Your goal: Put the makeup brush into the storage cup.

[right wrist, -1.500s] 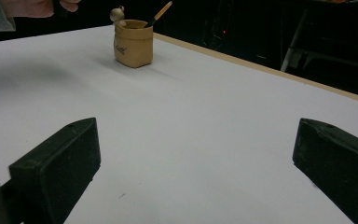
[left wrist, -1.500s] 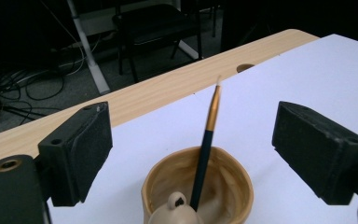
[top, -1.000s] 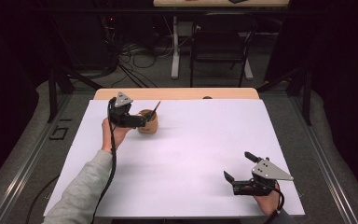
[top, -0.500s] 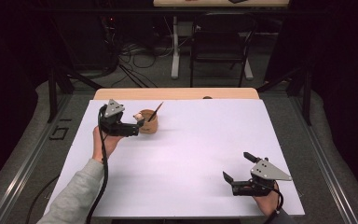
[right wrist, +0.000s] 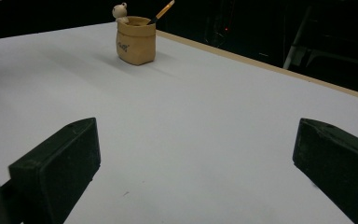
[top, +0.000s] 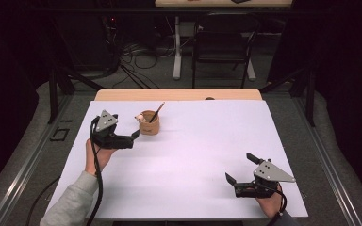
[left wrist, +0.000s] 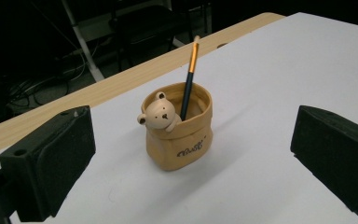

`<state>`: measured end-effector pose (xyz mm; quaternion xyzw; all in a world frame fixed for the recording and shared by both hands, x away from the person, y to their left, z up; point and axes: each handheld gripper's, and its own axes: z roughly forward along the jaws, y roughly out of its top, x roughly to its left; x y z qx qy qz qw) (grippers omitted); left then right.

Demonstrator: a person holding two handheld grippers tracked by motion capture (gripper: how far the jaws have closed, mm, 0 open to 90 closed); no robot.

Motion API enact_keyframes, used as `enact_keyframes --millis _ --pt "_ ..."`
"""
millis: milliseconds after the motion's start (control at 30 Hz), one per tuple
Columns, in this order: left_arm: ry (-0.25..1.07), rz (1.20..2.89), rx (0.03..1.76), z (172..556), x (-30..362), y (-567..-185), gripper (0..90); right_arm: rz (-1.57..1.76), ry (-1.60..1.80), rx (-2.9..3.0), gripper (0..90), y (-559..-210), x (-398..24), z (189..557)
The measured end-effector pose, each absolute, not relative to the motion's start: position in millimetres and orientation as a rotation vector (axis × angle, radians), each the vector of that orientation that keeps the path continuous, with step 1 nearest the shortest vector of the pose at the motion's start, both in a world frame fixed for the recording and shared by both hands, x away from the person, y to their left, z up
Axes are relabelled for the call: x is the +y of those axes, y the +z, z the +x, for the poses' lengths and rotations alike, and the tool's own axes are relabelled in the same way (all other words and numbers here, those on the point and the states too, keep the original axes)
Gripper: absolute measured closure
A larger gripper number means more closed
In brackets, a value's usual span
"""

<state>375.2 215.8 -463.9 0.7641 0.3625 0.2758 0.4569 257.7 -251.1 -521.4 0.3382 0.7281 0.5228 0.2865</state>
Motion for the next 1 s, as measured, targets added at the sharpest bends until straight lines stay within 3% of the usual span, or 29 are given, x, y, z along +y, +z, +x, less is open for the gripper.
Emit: enact_keyframes --millis 1000 --pt "0.702 1.795 0.875 312 239 -485 0.0 0.896 1.399 1.953 0.3 -521 -250 257"
